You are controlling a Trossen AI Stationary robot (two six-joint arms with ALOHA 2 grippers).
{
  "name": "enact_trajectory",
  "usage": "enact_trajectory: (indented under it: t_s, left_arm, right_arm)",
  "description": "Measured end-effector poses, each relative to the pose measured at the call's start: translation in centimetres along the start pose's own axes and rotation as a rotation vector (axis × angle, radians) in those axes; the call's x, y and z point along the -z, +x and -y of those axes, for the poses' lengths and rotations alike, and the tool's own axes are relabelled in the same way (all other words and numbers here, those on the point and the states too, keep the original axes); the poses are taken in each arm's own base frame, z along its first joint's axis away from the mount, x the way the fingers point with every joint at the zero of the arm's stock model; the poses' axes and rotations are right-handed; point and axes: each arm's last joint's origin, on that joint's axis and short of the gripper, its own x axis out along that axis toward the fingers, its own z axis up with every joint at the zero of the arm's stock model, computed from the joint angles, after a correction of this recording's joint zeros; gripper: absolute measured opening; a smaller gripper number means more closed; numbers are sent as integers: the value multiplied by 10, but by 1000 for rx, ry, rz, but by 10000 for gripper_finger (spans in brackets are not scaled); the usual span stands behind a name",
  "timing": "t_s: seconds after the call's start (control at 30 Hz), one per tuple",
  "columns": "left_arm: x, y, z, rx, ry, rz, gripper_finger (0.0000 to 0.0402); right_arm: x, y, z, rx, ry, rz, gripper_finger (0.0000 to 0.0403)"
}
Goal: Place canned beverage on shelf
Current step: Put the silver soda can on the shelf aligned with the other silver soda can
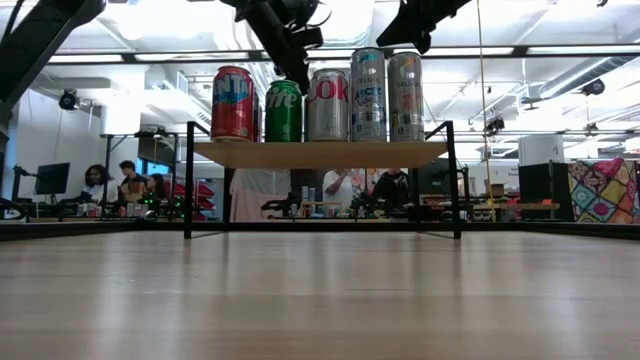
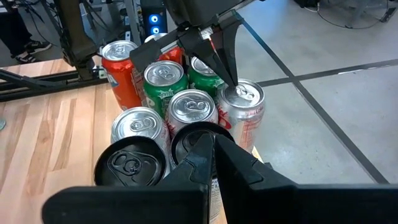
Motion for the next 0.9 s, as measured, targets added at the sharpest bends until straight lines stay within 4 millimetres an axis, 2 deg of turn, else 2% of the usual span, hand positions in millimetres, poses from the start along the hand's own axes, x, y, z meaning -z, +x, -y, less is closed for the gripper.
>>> enact_trajectory:
  t_s: [0.43,0.7,0.9]
  left_arm:
    - [-7,-17,-3,-4,23,29,0]
    - [-15,-16,-8,-41,55,115,0]
    - [-17,-8,-20,-97,62,170,0]
  right_arm:
    - [0,0,0,0,-3,0,9]
    - [0,0,0,0,-2,0,9]
    - [1,0,0,-1,0,-8,9]
